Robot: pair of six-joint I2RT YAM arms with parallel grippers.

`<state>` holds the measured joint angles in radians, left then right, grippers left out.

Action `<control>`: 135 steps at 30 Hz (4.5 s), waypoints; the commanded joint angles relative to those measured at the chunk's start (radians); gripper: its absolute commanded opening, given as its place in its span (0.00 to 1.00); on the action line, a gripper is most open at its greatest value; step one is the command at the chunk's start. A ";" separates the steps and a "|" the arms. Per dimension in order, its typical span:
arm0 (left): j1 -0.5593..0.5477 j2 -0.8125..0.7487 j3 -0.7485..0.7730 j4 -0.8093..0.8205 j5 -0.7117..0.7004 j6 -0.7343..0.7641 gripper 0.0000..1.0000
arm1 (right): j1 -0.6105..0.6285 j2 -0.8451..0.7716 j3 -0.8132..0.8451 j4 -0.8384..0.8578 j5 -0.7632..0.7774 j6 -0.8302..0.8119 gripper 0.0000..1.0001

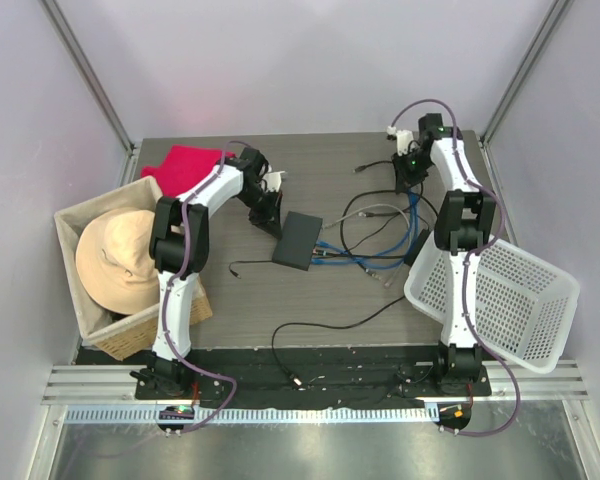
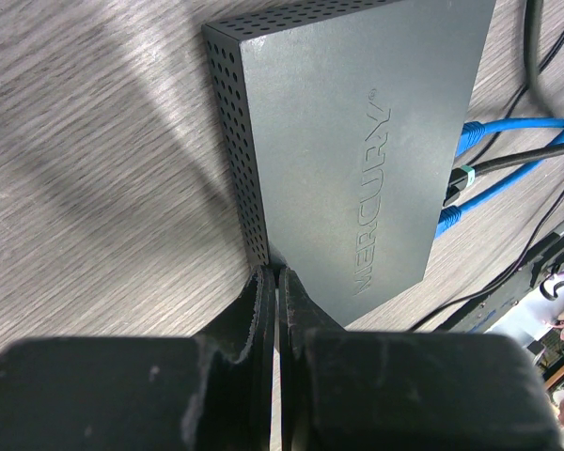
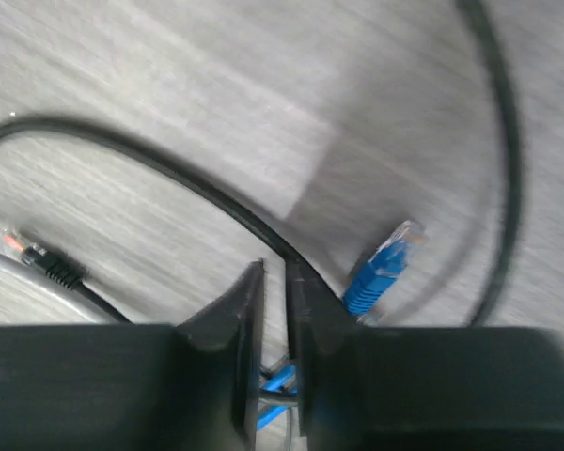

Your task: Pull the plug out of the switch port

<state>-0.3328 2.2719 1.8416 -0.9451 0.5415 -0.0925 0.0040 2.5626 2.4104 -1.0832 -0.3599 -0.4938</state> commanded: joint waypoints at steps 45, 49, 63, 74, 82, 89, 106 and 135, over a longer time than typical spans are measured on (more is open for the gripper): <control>-0.029 0.034 -0.015 0.075 -0.058 0.010 0.00 | -0.052 -0.191 -0.212 0.464 0.490 0.018 0.26; -0.025 0.014 0.025 0.045 -0.066 0.036 0.01 | -0.047 -0.260 -0.212 0.433 0.293 0.121 0.59; -0.011 -0.002 0.059 0.031 0.087 0.025 0.57 | 0.174 -0.354 -0.506 0.284 -0.577 0.250 0.66; -0.008 -0.009 -0.007 0.031 0.087 0.033 0.52 | 0.283 -0.257 -0.559 0.336 -0.421 0.342 0.34; 0.000 -0.031 -0.022 0.032 0.083 0.031 0.52 | 0.359 -0.081 -0.303 0.390 -0.461 0.393 0.34; 0.001 -0.038 -0.038 0.042 0.078 0.025 0.52 | 0.323 -0.128 -0.367 0.358 -0.510 0.351 0.50; -0.006 0.009 -0.070 0.055 -0.060 0.002 0.47 | 0.298 -0.079 -0.402 0.123 -0.649 0.118 0.51; -0.015 0.015 -0.059 0.048 -0.084 0.014 0.47 | 0.338 0.021 -0.352 0.157 -0.590 0.146 0.46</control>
<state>-0.3283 2.2669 1.7916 -0.9180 0.5602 -0.1028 0.3023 2.5275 2.0510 -0.9646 -1.0496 -0.3264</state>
